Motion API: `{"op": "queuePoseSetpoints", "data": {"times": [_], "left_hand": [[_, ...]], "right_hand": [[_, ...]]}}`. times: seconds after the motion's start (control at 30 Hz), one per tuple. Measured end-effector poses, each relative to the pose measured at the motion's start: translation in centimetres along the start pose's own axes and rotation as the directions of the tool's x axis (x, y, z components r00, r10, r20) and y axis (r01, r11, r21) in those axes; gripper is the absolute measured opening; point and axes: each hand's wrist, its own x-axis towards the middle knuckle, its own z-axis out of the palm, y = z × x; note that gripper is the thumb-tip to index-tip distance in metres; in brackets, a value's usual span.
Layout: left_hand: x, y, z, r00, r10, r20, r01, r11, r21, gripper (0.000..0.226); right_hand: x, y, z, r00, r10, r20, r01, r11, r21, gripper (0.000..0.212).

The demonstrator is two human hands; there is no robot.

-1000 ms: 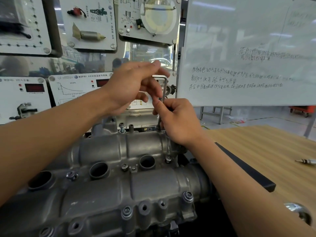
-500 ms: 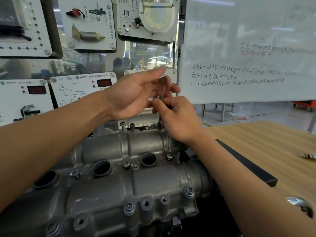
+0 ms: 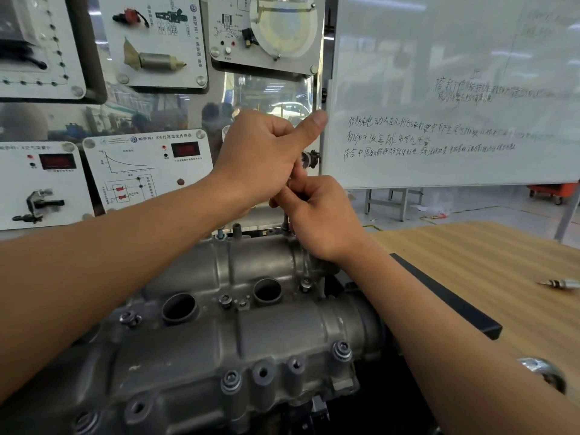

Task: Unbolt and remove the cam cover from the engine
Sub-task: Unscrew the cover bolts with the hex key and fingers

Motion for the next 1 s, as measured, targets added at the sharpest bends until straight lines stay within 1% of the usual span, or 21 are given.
{"op": "queuePoseSetpoints", "data": {"times": [0.13, 0.23, 0.37, 0.43, 0.53, 0.6, 0.67, 0.73, 0.77, 0.87, 1.0], "left_hand": [[0.2, -0.3, 0.3, 0.998, 0.026, -0.049, -0.024, 0.999, 0.044, 0.059], [0.3, -0.4, 0.6, 0.997, 0.045, -0.057, -0.043, 0.998, 0.036, 0.061], [0.5, -0.6, 0.6, 0.998, 0.034, -0.047, -0.032, 0.998, 0.047, 0.061], [0.5, -0.5, 0.3, 1.000, 0.026, -0.003, -0.026, 0.998, 0.064, 0.054], [0.5, -0.1, -0.3, 0.997, -0.003, 0.082, -0.001, 0.999, 0.040, 0.037], [0.5, 0.1, -0.7, 0.986, -0.031, 0.163, 0.033, 0.999, -0.010, 0.036], [0.5, 0.0, -1.2, 0.963, -0.111, 0.246, 0.149, 0.979, -0.139, 0.035], [0.6, -0.1, -1.7, 0.919, -0.182, 0.351, 0.290, 0.913, -0.287, 0.034], [0.6, -0.2, -1.9, 0.896, -0.192, 0.400, 0.336, 0.883, -0.328, 0.034], [0.6, -0.3, -2.4, 0.854, -0.167, 0.493, 0.385, 0.841, -0.381, 0.035], [0.5, -0.1, -2.4, 0.837, -0.145, 0.528, 0.397, 0.824, -0.404, 0.034]], "right_hand": [[-0.1, -0.3, 0.1, 1.000, -0.001, 0.003, 0.001, 1.000, 0.006, 0.032], [-0.1, -0.4, 0.1, 1.000, 0.015, -0.002, -0.015, 1.000, 0.003, 0.033], [-0.1, -0.4, 0.0, 1.000, 0.008, -0.002, -0.008, 1.000, -0.013, 0.035], [-0.1, -0.4, 0.0, 1.000, 0.004, -0.005, -0.004, 1.000, -0.017, 0.037], [-0.1, -0.3, 0.0, 1.000, 0.000, -0.017, 0.000, 1.000, -0.028, 0.036], [-0.1, -0.4, 0.0, 1.000, -0.010, -0.022, 0.009, 0.998, -0.054, 0.036], [-0.1, -0.4, 0.0, 1.000, -0.021, -0.016, 0.020, 0.997, -0.072, 0.036], [-0.1, -0.4, 0.0, 1.000, -0.020, -0.015, 0.019, 0.997, -0.070, 0.037], [-0.1, -0.3, 0.0, 1.000, -0.013, -0.017, 0.012, 0.998, -0.063, 0.037], [0.0, -0.2, 0.0, 0.999, 0.022, -0.023, -0.022, 0.999, -0.030, 0.036], [0.0, -0.2, 0.0, 0.999, 0.034, -0.022, -0.034, 0.999, -0.006, 0.036]]}}
